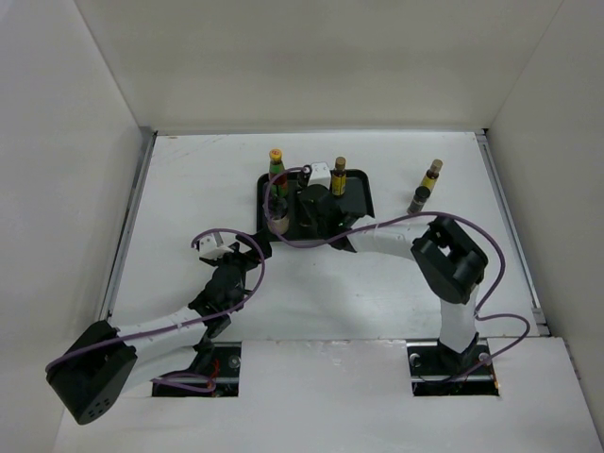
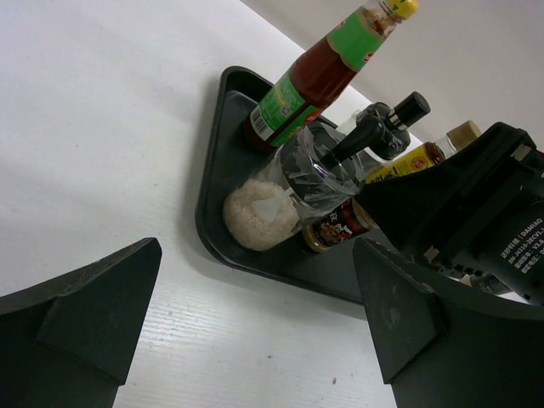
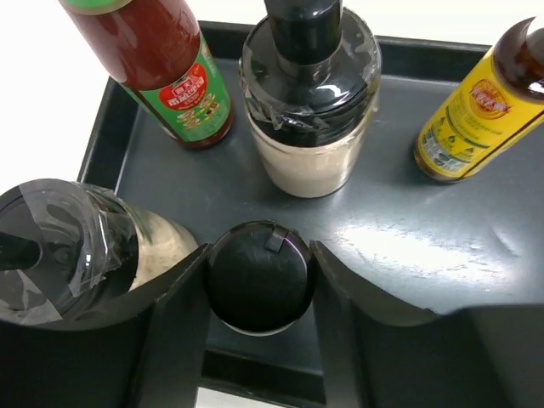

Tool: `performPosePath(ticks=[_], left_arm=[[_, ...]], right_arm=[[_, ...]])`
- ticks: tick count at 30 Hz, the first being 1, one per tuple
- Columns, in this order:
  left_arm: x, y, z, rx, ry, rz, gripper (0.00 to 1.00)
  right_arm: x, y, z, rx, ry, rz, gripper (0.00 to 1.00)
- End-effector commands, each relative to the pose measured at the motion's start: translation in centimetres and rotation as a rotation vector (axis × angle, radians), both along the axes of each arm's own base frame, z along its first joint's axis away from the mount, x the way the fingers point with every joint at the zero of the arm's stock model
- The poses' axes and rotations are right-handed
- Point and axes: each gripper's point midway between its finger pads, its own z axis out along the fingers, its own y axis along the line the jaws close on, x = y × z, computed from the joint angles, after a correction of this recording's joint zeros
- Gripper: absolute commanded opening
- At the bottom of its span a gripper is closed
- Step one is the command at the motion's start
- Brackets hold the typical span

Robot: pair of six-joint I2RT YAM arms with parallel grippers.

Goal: Organize the condiment bottles

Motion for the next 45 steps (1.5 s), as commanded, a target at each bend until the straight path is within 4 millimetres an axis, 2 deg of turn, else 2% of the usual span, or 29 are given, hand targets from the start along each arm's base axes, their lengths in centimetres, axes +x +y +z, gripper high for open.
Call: performPosePath(ticks=[1,4,8,12,15,18,23,24,26,33,37,42,45], left_arm=[[0.4,-0.1,1.4,-0.050,-0.042,0.006,1.00],[0.4,-0.2,1.6,-0.053,-0.045,0.001,1.00],[0.4,-0.2,1.5,-0.052,-0.044,0.001,1.00],[0.4,-0.1,1.7,-0.057,-0.050,0.004,1.00],[0.3,-0.2,1.9,-0.062,-0.055,-0.002,1.00],[0.3,-0.1,2.0,-0.064,-0.058,0.003,1.00],[0.2,-0.3,1.9,-0.062,-0.055,-0.005,1.00],[0.3,-0.3,1.8,-0.058,-0.051,-0.005,1.00],[0.4,-0.4,1.5,-0.050,-0.041,-0.003,1.00],[0.4,-0.3,1.5,-0.050,-0.041,0.000,1.00],[0.5,-0.5,1.2,-0.043,-0.031,-0.005,1.00],[0.5,-0.6,1.2,-0.045,-0.033,-0.009,1.00],[0.6,-0.5,0.9,-0.039,-0.025,-0.005,1.00]], right_arm=[[-0.3,1.1,1.2,0.053,-0.011,0.015,0.62],[-0.7,1.0,2.2,0.080,-0.016,0.015,0.74],[-1.4,0.2,5.3,0.126,-0.046,0.012,0.83],[-1.9,-3.0,7.9,0.145,-0.072,-0.033,0.85],[-1.7,-7.4,10.0,0.170,-0.109,-0.113,0.86],[-1.1,-14.2,10.6,0.160,-0.142,-0.263,0.87],[-0.3,-27.9,8.9,0.040,-0.156,-0.620,0.93],[-0.3,-29.8,8.4,0.022,-0.148,-0.669,0.93],[0.4,-32.1,7.2,0.003,-0.117,-0.710,0.94],[2.7,-34.0,4.7,-0.006,-0.037,-0.695,0.92],[3.8,-33.3,3.5,0.022,-0.020,-0.655,0.88],[5.1,-33.3,2.7,0.028,-0.028,-0.653,0.67],[5.6,-33.2,3.4,0.029,-0.075,-0.646,0.48]])
